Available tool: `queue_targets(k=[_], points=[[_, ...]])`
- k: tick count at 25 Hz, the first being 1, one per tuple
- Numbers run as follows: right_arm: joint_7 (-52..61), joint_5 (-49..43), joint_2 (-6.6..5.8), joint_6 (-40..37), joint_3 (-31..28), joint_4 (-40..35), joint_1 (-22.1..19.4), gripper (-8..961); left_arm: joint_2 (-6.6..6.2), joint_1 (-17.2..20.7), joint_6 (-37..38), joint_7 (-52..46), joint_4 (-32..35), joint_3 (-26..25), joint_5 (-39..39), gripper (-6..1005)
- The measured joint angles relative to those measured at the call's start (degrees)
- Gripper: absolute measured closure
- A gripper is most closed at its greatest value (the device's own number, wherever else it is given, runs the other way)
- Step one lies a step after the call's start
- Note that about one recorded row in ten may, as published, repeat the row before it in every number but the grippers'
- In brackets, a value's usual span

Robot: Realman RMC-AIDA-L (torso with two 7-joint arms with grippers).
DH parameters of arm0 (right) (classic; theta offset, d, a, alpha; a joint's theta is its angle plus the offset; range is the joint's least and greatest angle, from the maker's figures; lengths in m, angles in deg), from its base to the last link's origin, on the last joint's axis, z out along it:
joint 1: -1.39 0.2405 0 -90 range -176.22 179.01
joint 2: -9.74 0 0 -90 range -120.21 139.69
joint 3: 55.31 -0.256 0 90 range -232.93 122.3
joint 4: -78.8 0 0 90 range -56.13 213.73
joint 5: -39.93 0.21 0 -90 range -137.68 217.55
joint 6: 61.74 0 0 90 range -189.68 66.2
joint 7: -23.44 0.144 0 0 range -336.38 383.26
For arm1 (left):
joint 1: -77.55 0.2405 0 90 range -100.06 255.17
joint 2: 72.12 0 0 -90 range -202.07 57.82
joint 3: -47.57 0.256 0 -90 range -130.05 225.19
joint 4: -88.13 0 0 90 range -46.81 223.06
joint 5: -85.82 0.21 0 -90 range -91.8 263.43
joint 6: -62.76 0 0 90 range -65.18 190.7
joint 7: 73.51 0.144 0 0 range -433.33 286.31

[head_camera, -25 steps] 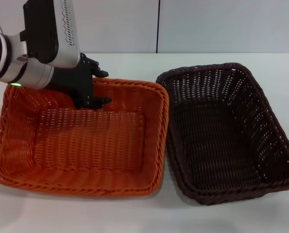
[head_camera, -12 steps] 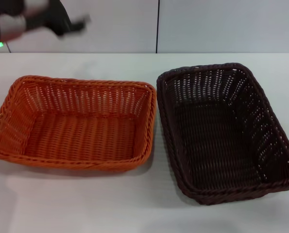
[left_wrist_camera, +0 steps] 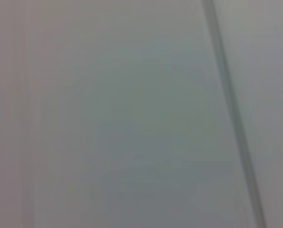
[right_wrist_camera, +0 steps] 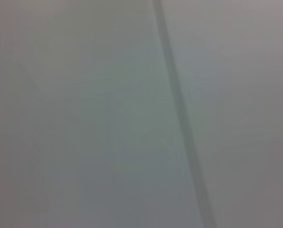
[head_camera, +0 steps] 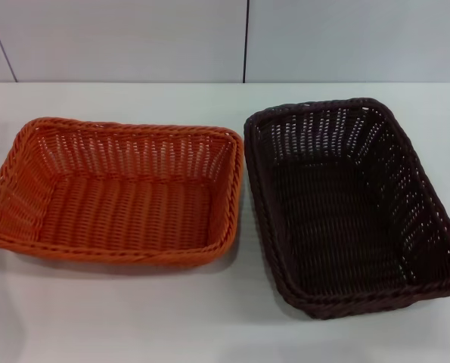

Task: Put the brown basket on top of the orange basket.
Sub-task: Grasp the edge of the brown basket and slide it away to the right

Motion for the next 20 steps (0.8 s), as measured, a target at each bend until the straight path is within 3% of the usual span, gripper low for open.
queue_targets(k=[1, 3, 5, 7, 8, 9, 13, 15, 17, 18, 19, 20], points=[[0.0, -0.8, -0.57, -2.2, 0.0, -1.2, 0.8, 252, -0.04, 3.3, 14.2, -19.9, 9.9, 2.7, 12.5, 207], [0.1, -4.1, -2.28, -11.1, -0.5, -6.5, 2.4, 252, 0.03, 4.4, 18.5, -28.3, 15.2, 2.9, 17.5, 207], [0.1, -5.0, -3.01, -14.7, -0.7, -8.8, 2.8, 252, 0.03, 5.1, 22.0, -36.5, 21.7, 2.8, 21.3, 207], [0.1, -6.9, -4.48, -22.9, -1.4, -13.5, 3.6, 252, -0.06, 4.9, 23.7, -40.8, 27.2, 2.6, 22.6, 207], [0.1, -8.8, -5.77, -31.8, -2.6, -18.5, 4.0, 252, -0.1, 4.7, 24.4, -42.7, 30.0, 2.5, 22.9, 207], [0.1, -8.8, -5.77, -31.8, -2.6, -18.5, 4.0, 252, -0.11, 4.2, 25.5, -44.7, 33.1, 2.5, 23.0, 207], [0.1, -13.6, -7.53, -58.3, -8.9, -31.8, 4.0, 252, 0.08, 3.4, 28.9, -48.5, 40.2, 2.6, 23.1, 208], [0.0, -16.8, -7.64, -75.5, -13.5, -39.8, 3.8, 252, 0.11, 3.4, 29.1, -48.7, 40.5, 2.6, 23.1, 208], [-1.1, -18.9, -6.91, -92.1, -18.7, -46.9, 4.1, 253, 0.23, 3.5, 29.5, -48.8, 41.4, 2.7, 23.0, 208], [-4.9, -19.7, -4.94, -110.4, -24.8, -53.6, 4.6, 253, 0.23, 3.5, 29.5, -48.8, 41.4, 2.7, 23.0, 208], [-4.9, -19.7, -4.94, -110.4, -24.8, -53.6, 4.6, 253, 0.23, 3.5, 29.5, -48.8, 41.4, 2.7, 23.0, 208], [-7.3, -19.7, -3.79, -117.3, -27.4, -56.2, 4.8, 253, 0.24, 3.5, 29.7, -48.8, 42.1, 2.8, 22.9, 208]])
